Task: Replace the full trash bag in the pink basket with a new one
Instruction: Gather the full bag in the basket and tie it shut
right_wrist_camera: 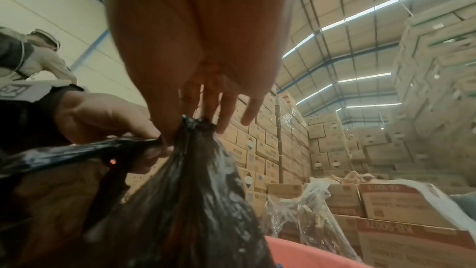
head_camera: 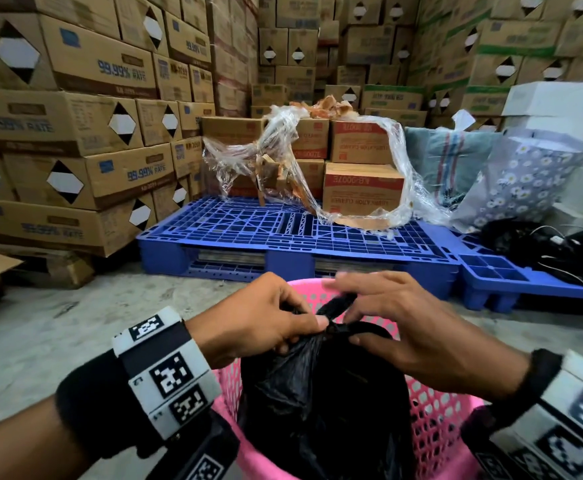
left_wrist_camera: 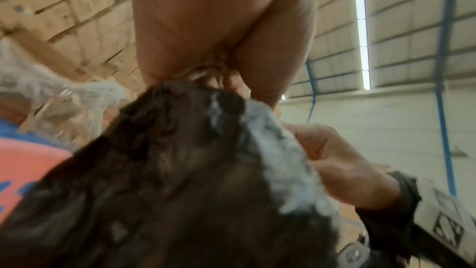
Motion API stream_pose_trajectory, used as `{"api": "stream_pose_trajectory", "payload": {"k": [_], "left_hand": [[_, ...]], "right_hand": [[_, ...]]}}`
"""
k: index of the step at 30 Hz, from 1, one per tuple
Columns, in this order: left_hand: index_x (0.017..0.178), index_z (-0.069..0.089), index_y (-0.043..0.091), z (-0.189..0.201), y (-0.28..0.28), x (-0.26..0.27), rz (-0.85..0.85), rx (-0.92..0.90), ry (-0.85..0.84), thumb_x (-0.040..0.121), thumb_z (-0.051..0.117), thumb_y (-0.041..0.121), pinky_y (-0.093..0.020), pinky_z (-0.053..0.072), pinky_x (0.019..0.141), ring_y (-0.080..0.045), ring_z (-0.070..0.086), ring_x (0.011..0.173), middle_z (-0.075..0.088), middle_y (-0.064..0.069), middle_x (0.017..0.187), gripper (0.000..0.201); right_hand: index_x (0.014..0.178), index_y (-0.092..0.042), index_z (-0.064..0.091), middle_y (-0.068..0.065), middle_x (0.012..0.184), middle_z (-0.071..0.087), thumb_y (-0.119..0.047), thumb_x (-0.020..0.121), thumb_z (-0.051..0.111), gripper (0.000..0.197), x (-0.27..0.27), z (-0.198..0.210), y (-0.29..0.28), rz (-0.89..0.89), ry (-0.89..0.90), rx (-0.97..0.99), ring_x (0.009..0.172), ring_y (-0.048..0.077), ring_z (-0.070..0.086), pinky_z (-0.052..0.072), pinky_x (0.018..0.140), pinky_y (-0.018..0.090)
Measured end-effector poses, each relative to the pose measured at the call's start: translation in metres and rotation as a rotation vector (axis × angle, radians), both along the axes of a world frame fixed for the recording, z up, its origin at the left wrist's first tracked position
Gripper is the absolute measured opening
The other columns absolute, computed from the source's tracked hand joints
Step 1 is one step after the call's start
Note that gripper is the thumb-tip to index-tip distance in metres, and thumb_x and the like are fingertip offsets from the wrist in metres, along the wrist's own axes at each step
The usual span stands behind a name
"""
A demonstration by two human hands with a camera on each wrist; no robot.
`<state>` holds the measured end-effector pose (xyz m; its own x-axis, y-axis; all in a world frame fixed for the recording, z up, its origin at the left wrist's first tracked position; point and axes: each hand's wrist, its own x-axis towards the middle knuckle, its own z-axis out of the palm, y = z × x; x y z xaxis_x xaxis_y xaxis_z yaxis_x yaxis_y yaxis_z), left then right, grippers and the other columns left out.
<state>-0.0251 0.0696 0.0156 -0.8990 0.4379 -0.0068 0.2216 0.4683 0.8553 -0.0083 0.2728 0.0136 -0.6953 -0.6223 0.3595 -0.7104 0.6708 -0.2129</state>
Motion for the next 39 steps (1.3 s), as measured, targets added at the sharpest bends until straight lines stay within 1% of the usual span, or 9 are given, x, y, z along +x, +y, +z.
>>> {"api": "stream_pose_trajectory", "payload": {"k": [4,9,12,15,20,24,27,32,39], "left_hand": [[0.093,0.07,0.016,-0.003,0.001,0.003,-0.011,-0.084,0.265,0.083,0.066,0.024,-0.029,0.048,0.05,-0.018,0.057,0.046,0.068,-0.007,0.064,0.013],[0.098,0.067,0.021,-0.001,-0.001,0.008,-0.25,-0.376,0.649,0.087,0.054,0.032,-0.019,0.037,0.06,-0.006,0.05,0.067,0.071,0.002,0.083,0.021],[0.09,0.066,0.011,0.001,0.0,0.004,-0.23,-0.237,0.467,0.091,0.052,0.024,-0.016,0.037,0.06,-0.009,0.053,0.063,0.068,-0.002,0.076,0.019],[0.088,0.059,-0.006,0.003,0.0,0.003,-0.15,0.024,0.111,0.093,0.05,0.017,-0.024,0.037,0.057,-0.012,0.049,0.054,0.051,-0.009,0.065,0.025],[0.077,0.059,0.008,-0.001,0.003,0.005,-0.147,0.164,-0.081,0.093,0.049,0.014,-0.024,0.033,0.055,-0.008,0.046,0.047,0.044,0.005,0.051,0.02],[0.09,0.061,-0.003,0.0,0.004,0.006,-0.157,0.218,-0.063,0.093,0.048,0.012,-0.024,0.038,0.056,-0.011,0.051,0.049,0.051,0.005,0.052,0.02],[0.102,0.062,-0.002,0.001,-0.001,0.005,-0.105,0.3,0.074,0.092,0.049,0.006,-0.018,0.041,0.052,-0.012,0.052,0.051,0.055,-0.003,0.055,0.018],[0.097,0.066,0.018,-0.013,-0.04,-0.01,-0.265,-0.313,0.78,0.091,0.05,0.03,-0.023,0.044,0.059,-0.014,0.064,0.067,0.072,0.001,0.078,0.021],[0.097,0.066,0.024,-0.032,-0.062,-0.016,-0.535,-0.892,0.759,0.087,0.049,0.027,-0.028,0.044,0.064,-0.018,0.06,0.081,0.072,0.002,0.089,0.019]], "right_hand": [[0.081,-0.024,0.064,-0.008,0.081,0.071,-0.026,0.082,0.059,0.005,-0.003,-0.002,0.0,0.039,-0.182,-0.184,0.078,0.006,0.063,0.047,0.079,0.031],[0.083,-0.016,0.062,-0.005,0.072,0.065,-0.007,0.09,0.059,0.011,-0.005,-0.001,0.005,0.013,-0.476,-0.28,0.063,0.006,0.053,0.044,0.063,0.031],[0.089,-0.019,0.064,-0.007,0.084,0.069,-0.016,0.087,0.062,0.004,-0.006,-0.006,0.005,-0.032,-0.219,-0.218,0.08,0.003,0.062,0.05,0.075,0.026],[0.085,-0.018,0.062,-0.006,0.077,0.063,-0.026,0.079,0.064,0.01,0.004,-0.003,0.004,-0.097,0.022,-0.325,0.073,0.006,0.057,0.042,0.065,0.012],[0.08,-0.022,0.064,-0.003,0.063,0.066,-0.047,0.07,0.071,0.029,0.02,-0.003,-0.007,-0.043,-0.084,-0.348,0.053,0.007,0.055,0.041,0.05,0.014],[0.072,-0.019,0.064,-0.006,0.057,0.066,-0.02,0.081,0.073,0.012,0.017,-0.002,-0.008,-0.055,-0.12,-0.424,0.047,0.002,0.054,0.043,0.048,0.018],[0.067,-0.006,0.063,0.003,0.052,0.065,-0.014,0.089,0.063,0.024,0.011,0.001,0.004,-0.099,-0.383,-0.53,0.041,0.011,0.052,0.039,0.041,0.018],[0.055,-0.011,0.057,0.001,0.044,0.049,-0.014,0.092,0.057,0.038,0.009,-0.011,0.058,-0.376,-0.702,-0.437,0.034,0.01,0.039,0.03,0.033,0.013],[0.051,-0.01,0.061,-0.003,0.041,0.038,-0.013,0.087,0.063,0.036,0.019,-0.032,0.108,-0.614,-0.785,-0.214,0.033,0.009,0.032,0.023,0.034,0.015]]}}
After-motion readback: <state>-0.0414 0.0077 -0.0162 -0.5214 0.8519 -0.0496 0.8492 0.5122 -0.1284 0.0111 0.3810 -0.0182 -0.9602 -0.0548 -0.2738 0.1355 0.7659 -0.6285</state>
